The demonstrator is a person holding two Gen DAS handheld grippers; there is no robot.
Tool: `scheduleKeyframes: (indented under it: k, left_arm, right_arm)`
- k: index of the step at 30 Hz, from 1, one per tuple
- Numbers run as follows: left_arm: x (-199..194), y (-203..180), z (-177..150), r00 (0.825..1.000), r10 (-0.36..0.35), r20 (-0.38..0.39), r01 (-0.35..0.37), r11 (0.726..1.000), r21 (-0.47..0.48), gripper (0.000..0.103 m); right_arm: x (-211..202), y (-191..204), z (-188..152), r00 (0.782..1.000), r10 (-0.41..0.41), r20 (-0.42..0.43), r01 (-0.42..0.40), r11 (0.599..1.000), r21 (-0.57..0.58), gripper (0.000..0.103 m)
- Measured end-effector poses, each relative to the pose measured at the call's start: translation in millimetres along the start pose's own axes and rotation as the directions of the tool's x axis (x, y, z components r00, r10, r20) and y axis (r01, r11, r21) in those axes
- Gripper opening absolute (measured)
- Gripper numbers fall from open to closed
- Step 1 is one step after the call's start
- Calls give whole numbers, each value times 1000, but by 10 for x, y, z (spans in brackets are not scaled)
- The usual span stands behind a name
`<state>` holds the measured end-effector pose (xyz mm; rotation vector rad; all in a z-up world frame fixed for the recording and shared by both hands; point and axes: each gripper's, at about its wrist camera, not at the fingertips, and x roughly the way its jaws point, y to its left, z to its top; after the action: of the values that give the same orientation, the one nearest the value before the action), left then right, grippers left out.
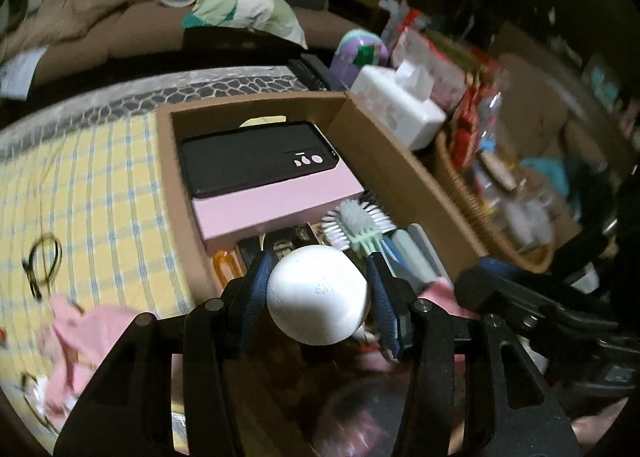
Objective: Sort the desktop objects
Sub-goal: 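Carry the bottle and sponge into the box and open both grippers, then withdraw both grippers from the box back over the pile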
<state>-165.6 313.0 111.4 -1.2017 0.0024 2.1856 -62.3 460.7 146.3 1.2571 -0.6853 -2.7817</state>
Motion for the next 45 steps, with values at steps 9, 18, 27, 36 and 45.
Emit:
scheduleKeyframes:
  k: [9,18,27,36,45]
  left_arm:
    - [425,36,109,994,93,-49,-94,995,-37,56]
    - [-525,391,-59,997,12,75,-3,994,-113,95]
    - [-1693,1073,-594,973,150,174,-123,980,-154,103]
    - [-2207,1578,-1218,954,250,168,-203,946,-253,103]
    - [-2371,2127,-1702,937,316,146,-247,899,-362,103]
  right_arm:
    - [-16,-257,57,1000,-3,8,3,999,38,76]
    - [-31,31,28,1000,24,16,-24,1000,-19,77]
    - [93,756,-180,1000,1,-21,-6,973,-229,91]
    - [228,1222,-447,998,-65,-22,54,940,-337,103]
    - [325,1754,-839,996,17,-90,-51,920,-388,103]
